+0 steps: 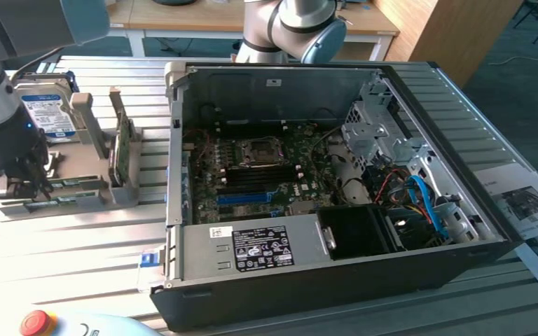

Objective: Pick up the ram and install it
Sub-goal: 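Pick up the ram and move it above insertion slot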

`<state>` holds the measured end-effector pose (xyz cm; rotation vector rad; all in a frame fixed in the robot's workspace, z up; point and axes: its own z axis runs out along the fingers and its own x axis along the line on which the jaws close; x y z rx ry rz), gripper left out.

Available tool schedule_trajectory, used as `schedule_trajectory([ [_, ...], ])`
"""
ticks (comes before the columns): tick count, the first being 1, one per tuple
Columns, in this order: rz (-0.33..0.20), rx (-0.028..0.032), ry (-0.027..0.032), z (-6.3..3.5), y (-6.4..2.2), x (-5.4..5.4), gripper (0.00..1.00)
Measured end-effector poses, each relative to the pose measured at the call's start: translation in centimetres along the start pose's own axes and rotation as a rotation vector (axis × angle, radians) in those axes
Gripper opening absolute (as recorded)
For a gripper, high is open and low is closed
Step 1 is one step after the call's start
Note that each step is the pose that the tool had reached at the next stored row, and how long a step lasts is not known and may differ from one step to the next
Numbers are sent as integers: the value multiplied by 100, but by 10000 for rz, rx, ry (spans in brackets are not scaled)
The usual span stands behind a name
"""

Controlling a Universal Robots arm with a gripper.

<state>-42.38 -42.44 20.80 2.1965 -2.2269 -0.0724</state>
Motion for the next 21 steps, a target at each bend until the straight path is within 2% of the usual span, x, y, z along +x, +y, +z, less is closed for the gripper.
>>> schedule_trajectory([
  [6,-23,1,0,15,-17,1,24],
  [21,-24,0,0,17,-154,-1,24],
])
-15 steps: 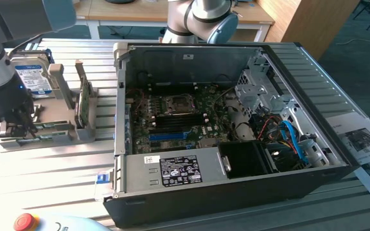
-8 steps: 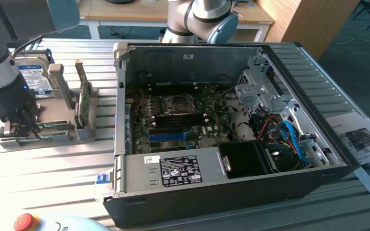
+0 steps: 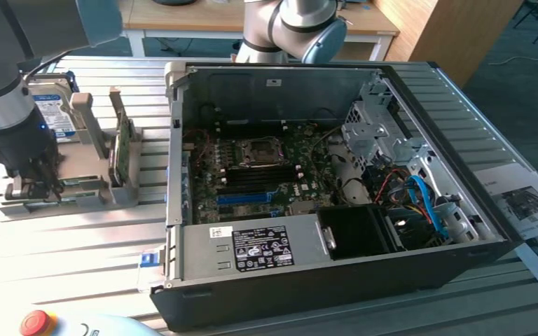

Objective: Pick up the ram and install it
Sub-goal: 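Pick up the ram and move it above insertion slot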

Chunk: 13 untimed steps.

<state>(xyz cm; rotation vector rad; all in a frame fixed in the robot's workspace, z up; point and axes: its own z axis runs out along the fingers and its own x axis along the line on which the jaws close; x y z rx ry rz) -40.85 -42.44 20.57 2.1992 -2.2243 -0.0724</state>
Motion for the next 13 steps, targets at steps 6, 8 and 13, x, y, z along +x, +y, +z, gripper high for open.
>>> schedule_trajectory([
  [6,0,-1,1,-1,-49,-1,24],
  [8,0,0,0,-1,-69,-1,24],
  [13,1,-1,0,-2,-98,-1,24],
])
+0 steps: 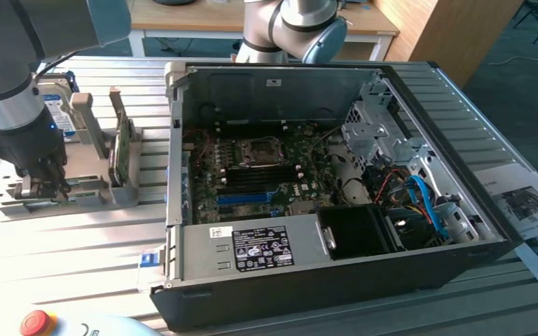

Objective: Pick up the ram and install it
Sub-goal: 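Pick up the ram and move it above insertion slot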

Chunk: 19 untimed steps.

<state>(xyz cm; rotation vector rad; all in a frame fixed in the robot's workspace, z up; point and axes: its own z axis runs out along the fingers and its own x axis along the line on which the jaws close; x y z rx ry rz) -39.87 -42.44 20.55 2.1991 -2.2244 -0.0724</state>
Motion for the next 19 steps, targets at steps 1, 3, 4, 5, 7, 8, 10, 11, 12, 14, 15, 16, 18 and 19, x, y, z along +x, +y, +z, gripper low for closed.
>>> schedule_trajectory([
  [1,1,0,0,0,0,0,24],
  [3,0,0,0,0,0,0,24],
  [4,-1,-1,1,1,-1,0,24],
  [5,-1,-1,1,3,-1,0,24],
  [7,-1,-1,0,10,-3,0,24],
  [8,-1,0,0,13,-4,1,24],
  [10,-1,0,1,18,-5,1,24],
  [11,-1,-1,1,18,-5,1,24],
  [12,-1,-2,2,18,-5,1,24],
  [14,-1,0,0,19,-5,1,24],
  [15,-2,3,-2,21,-7,-1,24],
  [16,-3,3,-2,21,-7,-5,24],
  [18,0,0,0,19,-6,-14,24],
  [19,-2,1,-1,20,-7,-17,24],
])
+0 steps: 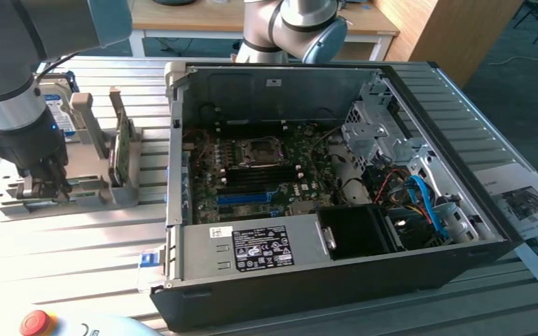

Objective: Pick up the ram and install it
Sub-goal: 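Pick up the ram and move it above insertion slot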

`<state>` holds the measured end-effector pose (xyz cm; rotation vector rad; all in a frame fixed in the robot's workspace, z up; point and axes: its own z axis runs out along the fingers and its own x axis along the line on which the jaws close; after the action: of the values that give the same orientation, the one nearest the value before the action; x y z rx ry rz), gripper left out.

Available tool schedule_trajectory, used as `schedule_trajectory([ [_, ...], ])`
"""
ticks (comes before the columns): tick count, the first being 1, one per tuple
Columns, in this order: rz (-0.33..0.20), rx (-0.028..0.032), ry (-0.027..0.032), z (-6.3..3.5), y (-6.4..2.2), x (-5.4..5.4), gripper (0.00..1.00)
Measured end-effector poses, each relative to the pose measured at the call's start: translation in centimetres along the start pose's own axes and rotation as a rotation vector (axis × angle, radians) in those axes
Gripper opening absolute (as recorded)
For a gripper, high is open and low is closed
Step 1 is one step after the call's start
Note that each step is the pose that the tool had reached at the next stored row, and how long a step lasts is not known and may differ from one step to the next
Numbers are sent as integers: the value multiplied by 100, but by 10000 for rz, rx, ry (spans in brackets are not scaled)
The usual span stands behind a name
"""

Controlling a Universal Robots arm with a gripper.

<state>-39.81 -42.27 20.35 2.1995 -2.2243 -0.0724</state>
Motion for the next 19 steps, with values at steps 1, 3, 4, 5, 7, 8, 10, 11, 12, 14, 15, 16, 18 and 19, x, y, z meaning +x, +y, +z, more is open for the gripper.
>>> schedule_trajectory([
  [1,0,-1,1,0,0,-2,24],
  [3,1,-1,1,-1,1,-7,24],
  [4,2,-1,1,0,1,-11,24],
  [5,2,-1,1,0,0,-13,24],
  [7,0,-2,2,0,-1,-15,24],
  [8,0,-2,2,0,-1,-16,24],
  [10,2,-3,3,1,-1,-16,24],
  [11,1,-4,3,2,-1,-16,24],
  [12,1,-3,4,4,-1,-16,24],
  [14,1,-2,4,10,-2,-16,24],
  [15,1,-2,6,11,-2,-16,24],
  [16,1,-3,7,11,-2,-16,24],
  [18,1,-3,7,11,-1,-16,24],
  [19,1,-3,7,11,-2,-16,24],
])
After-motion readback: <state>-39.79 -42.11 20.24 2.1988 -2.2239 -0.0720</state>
